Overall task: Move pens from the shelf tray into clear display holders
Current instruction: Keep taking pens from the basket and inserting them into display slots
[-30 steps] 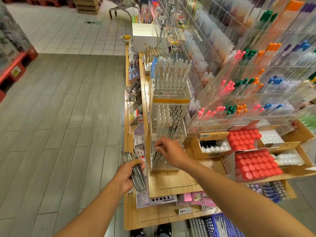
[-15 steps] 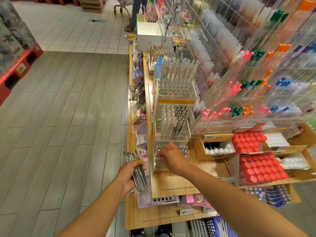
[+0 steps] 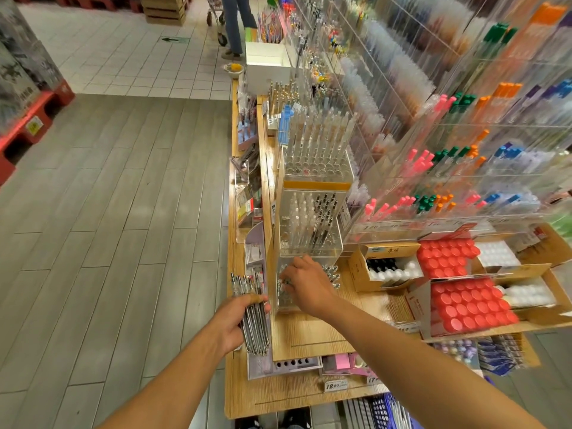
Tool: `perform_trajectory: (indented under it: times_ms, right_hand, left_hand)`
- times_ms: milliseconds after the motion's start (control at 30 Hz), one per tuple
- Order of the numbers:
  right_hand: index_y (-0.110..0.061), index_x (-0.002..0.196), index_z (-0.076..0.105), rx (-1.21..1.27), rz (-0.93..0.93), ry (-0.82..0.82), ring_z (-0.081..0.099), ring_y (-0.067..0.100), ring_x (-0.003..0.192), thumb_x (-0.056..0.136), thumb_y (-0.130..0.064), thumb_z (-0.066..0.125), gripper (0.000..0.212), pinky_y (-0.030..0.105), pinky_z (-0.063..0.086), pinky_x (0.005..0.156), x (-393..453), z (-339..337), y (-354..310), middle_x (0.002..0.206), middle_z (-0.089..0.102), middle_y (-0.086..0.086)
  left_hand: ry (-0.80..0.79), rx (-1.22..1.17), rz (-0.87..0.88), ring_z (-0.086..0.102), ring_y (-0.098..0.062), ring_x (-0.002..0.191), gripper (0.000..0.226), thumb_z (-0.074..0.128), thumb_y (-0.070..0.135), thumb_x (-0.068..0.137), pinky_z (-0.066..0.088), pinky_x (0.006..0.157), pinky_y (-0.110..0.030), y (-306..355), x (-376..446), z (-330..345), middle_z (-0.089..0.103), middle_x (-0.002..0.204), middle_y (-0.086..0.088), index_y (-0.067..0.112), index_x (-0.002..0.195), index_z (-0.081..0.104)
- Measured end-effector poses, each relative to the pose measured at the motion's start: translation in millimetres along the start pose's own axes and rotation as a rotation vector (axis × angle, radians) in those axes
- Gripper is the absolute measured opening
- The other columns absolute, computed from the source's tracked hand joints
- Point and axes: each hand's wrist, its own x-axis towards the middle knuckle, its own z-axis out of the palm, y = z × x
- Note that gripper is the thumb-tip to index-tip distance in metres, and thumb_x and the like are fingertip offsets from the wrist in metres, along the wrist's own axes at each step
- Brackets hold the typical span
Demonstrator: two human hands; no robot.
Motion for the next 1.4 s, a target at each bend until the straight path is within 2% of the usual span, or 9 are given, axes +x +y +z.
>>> perform_trajectory:
  times_ms: [167, 300, 433, 533, 633, 767, 900, 1067, 1400]
  right_hand:
    - [-0.019, 0.116, 0.064, 0.460, 0.178, -0.049, 0.055, 0.010, 0.088, 0.094, -0.032, 0.060, 0.026, 0.029, 0.044, 0.078, -3, -17, -10, 0.095, 0.062, -0.007]
    - [-0.011, 0.120, 0.062, 0.717, 0.322, -0.225, 0.059, 0.014, 0.085, 0.096, -0.031, 0.060, 0.032, 0.031, 0.048, 0.076, -3, -30, -14, 0.099, 0.066, 0.003]
    - [-0.014, 0.101, 0.066, 1.110, 0.421, -0.325, 0.054, 0.010, 0.078, 0.097, -0.020, 0.058, 0.011, 0.030, 0.046, 0.079, -12, -45, 1, 0.086, 0.061, -0.004]
    - [-0.009, 0.100, 0.060, 1.305, 0.438, -0.362, 0.057, 0.012, 0.074, 0.098, -0.012, 0.054, 0.008, 0.031, 0.046, 0.078, -20, -49, 13, 0.086, 0.060, 0.003]
    - [-0.004, 0.103, 0.052, 1.377, 0.456, -0.237, 0.060, 0.010, 0.067, 0.098, -0.012, 0.053, 0.009, 0.024, 0.049, 0.065, -27, -52, 22, 0.088, 0.065, 0.006]
    - [-0.010, 0.102, 0.045, 1.202, 0.447, 0.070, 0.062, 0.020, 0.065, 0.098, -0.018, 0.053, 0.012, 0.031, 0.053, 0.061, -37, -63, 47, 0.080, 0.062, 0.009]
    - [-0.019, 0.096, 0.044, 0.925, 0.367, 0.231, 0.062, 0.014, 0.064, 0.100, -0.019, 0.050, 0.008, 0.025, 0.053, 0.059, -51, -65, 73, 0.081, 0.061, 0.009]
    - [-0.021, 0.094, 0.040, 0.571, 0.305, 0.111, 0.062, 0.018, 0.075, 0.102, -0.030, 0.043, 0.013, 0.037, 0.054, 0.065, -67, -47, 85, 0.083, 0.061, 0.004]
    - [-0.016, 0.097, 0.040, 0.466, 0.344, 0.007, 0.059, 0.021, 0.079, 0.102, -0.034, 0.041, 0.019, 0.038, 0.051, 0.067, -81, -15, 84, 0.089, 0.058, 0.003]
  left_hand:
    - [-0.130, 0.020, -0.041, 0.069, -0.026, 0.069, 0.037, 0.075, 0.003, 0.076, 0.059, 0.064, -0.036, 0, -2, 3, 0.071, 0.084, -0.020, -0.005, 0.110, 0.064]
    - [-0.203, 0.042, -0.047, 0.067, -0.027, 0.074, 0.027, 0.075, 0.004, 0.076, 0.055, 0.071, -0.040, -4, -1, 11, 0.070, 0.087, -0.021, -0.005, 0.101, 0.069]
    - [-0.213, 0.048, -0.050, 0.071, -0.027, 0.074, 0.015, 0.075, 0.005, 0.076, 0.060, 0.063, -0.037, -6, -3, 21, 0.072, 0.089, -0.022, -0.003, 0.088, 0.078]
    - [-0.247, 0.032, -0.046, 0.073, -0.026, 0.071, 0.029, 0.074, 0.003, 0.078, 0.060, 0.057, -0.034, -6, -6, 31, 0.072, 0.089, -0.022, -0.008, 0.105, 0.071]
    - [-0.238, 0.039, -0.022, 0.072, -0.027, 0.072, 0.037, 0.071, 0.003, 0.080, 0.061, 0.059, -0.035, -8, -8, 45, 0.072, 0.093, -0.022, -0.007, 0.115, 0.066]
    - [-0.176, 0.052, 0.015, 0.071, -0.026, 0.071, 0.046, 0.075, 0.003, 0.070, 0.061, 0.063, -0.037, -9, -7, 54, 0.073, 0.098, -0.022, -0.002, 0.114, 0.063]
    - [-0.147, 0.034, 0.010, 0.072, -0.027, 0.072, 0.043, 0.070, 0.003, 0.070, 0.061, 0.058, -0.034, -9, -7, 55, 0.074, 0.100, -0.023, -0.003, 0.112, 0.061]
    - [-0.152, 0.072, -0.022, 0.072, -0.028, 0.069, 0.042, 0.069, 0.001, 0.070, 0.062, 0.060, -0.035, -9, -7, 56, 0.073, 0.095, -0.025, -0.008, 0.110, 0.061]
    - [-0.096, 0.089, -0.080, 0.073, -0.030, 0.072, 0.038, 0.068, -0.005, 0.078, 0.061, 0.054, -0.035, -20, -7, 56, 0.072, 0.089, -0.030, -0.008, 0.114, 0.059]
